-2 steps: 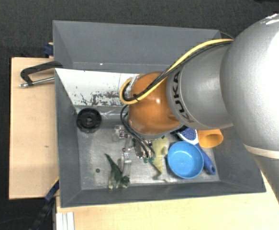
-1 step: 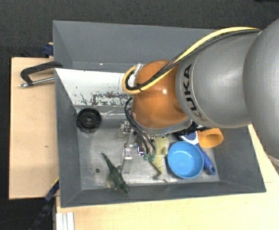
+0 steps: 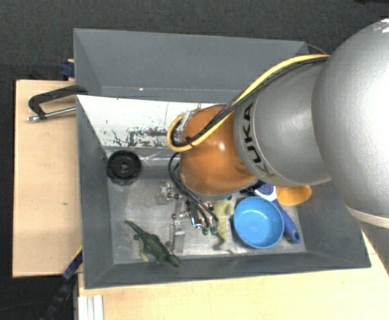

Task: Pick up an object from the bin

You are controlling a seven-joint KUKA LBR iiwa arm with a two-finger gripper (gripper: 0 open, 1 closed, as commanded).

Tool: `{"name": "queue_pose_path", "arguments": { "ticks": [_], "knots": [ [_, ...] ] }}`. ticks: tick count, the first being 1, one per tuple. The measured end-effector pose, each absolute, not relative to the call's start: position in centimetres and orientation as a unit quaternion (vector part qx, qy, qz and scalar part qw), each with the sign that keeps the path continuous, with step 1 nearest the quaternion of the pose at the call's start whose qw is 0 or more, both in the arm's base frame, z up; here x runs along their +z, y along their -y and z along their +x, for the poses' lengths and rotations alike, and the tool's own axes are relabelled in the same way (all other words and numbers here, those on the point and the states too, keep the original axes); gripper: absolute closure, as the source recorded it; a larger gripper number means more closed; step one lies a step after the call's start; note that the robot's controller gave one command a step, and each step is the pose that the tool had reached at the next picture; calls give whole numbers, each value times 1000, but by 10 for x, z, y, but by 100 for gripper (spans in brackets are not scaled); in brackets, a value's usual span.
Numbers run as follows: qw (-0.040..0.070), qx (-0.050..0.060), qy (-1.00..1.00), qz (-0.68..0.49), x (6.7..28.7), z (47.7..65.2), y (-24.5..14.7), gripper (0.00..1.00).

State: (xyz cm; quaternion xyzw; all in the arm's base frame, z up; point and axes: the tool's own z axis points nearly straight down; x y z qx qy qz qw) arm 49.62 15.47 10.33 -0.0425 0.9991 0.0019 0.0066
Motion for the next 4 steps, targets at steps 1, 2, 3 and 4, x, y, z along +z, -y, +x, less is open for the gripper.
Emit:
{"name": "queue_pose_path", "arguments": {
  "ticks": [1, 2, 3, 4],
  "knots": [
    [5, 1, -998, -58, 131, 507, -145, 0],
    [4, 2, -1000, -28, 160, 495, -171, 0],
    [6, 6, -1000, 22, 87, 502, -199, 0],
    [1, 1, -1000, 22, 81, 499, -195, 100]
  ]
}}
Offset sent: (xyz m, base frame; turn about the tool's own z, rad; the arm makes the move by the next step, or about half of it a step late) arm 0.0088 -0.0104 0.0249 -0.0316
